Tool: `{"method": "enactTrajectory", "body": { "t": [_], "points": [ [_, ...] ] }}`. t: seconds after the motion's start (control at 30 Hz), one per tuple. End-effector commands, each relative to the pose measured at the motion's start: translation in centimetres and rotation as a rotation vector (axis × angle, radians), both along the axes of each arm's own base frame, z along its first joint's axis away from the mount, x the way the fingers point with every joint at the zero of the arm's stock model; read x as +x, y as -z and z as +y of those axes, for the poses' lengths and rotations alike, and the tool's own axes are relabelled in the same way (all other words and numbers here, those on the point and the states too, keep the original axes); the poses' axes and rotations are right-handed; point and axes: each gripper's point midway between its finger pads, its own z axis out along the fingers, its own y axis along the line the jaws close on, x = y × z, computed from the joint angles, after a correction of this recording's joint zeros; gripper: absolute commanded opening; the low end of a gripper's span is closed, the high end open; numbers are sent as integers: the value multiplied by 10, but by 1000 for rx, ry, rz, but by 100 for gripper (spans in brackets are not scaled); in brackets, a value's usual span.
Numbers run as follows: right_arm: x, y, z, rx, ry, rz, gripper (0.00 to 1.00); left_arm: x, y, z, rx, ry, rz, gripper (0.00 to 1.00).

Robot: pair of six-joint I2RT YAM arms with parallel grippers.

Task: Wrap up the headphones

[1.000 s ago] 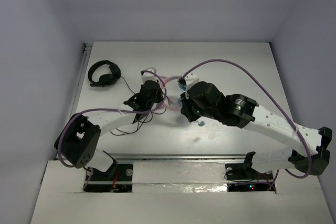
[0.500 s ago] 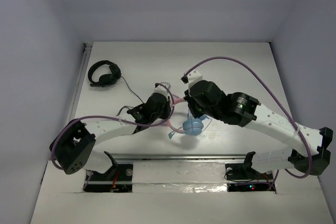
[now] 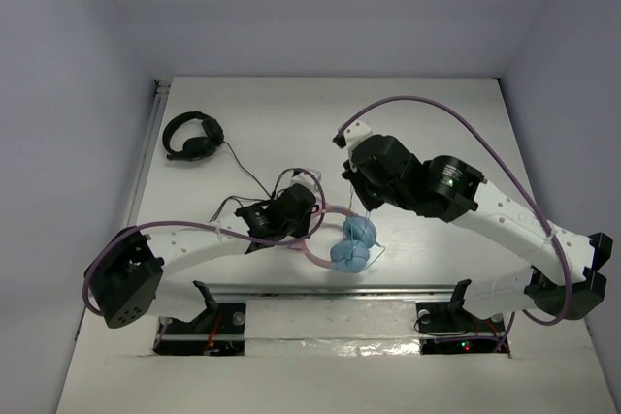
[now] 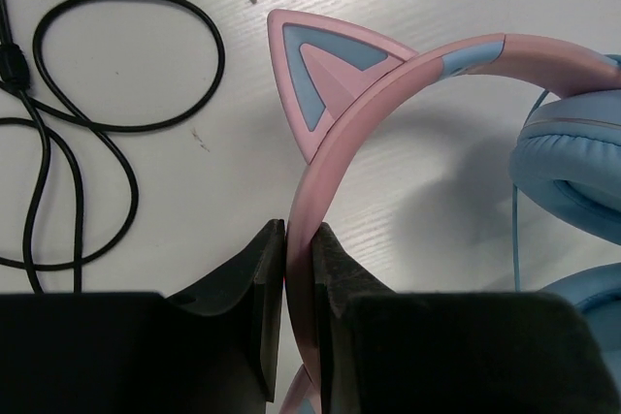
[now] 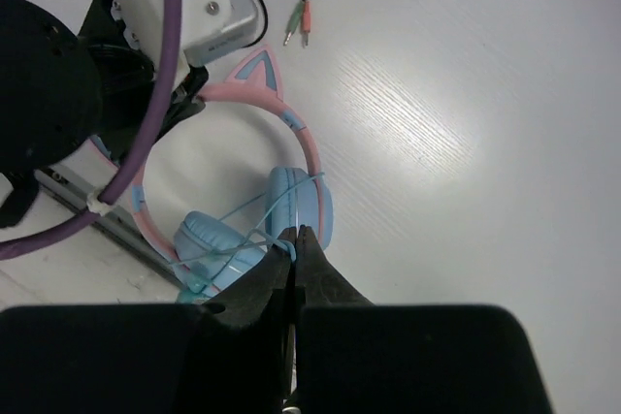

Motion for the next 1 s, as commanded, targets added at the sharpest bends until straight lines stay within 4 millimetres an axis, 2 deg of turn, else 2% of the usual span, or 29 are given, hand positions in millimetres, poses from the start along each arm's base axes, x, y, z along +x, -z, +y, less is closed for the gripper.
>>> {"method": "enactTrajectory", "body": {
  "t": [0.0,0.1,0.23,0.33,0.4,0.5,0.57,0.6,0.63,0.73,0.77,0.8,0.87,0.93,0.97],
  "points": [
    [-1,-16,-7,-29,-19,-10,0,-2,-10,-9,28,23,-11,0],
    [-5,-13,-11,-58,-26,15,0,-4,-8,-6,53,16,-12,0],
    [13,-19,-33,-114,109,-75,0,-6,-12,-6,42,23,-15,0],
    [26,-42,-45,-98,204,-170,0,-4,-19,-7,38,21,-29,0],
    [33,-55,-47,-68,249,-221,0,-8,-25,-17,-17,60,-25,0],
    [43,-63,-53,-25,311,-287,0,-13,-33,-27,-72,120,-27,0],
    [52,-53,-62,-45,366,-319,0,-15,-36,-30,-83,148,-32,0],
    [56,-60,-58,13,377,-348,0,-18,-36,-35,-104,174,-24,0],
    [62,-50,-65,-16,408,-368,0,-19,-35,-38,-115,184,-17,0],
    [77,-48,-76,14,473,-406,0,-27,-36,-49,-158,239,3,0],
    [79,-35,-80,-11,483,-402,0,-28,-39,-51,-173,251,-2,0],
    [87,-35,-86,13,512,-415,0,-32,-45,-54,-200,274,-1,0],
    [88,-18,-91,25,511,-392,0,-35,-54,-58,-238,300,-10,0],
    [95,-12,-97,63,533,-387,0,-41,-72,-66,-312,342,-28,0],
    [94,1,-95,83,518,-357,0,-38,-78,-65,-344,341,-33,0]
  ]
}}
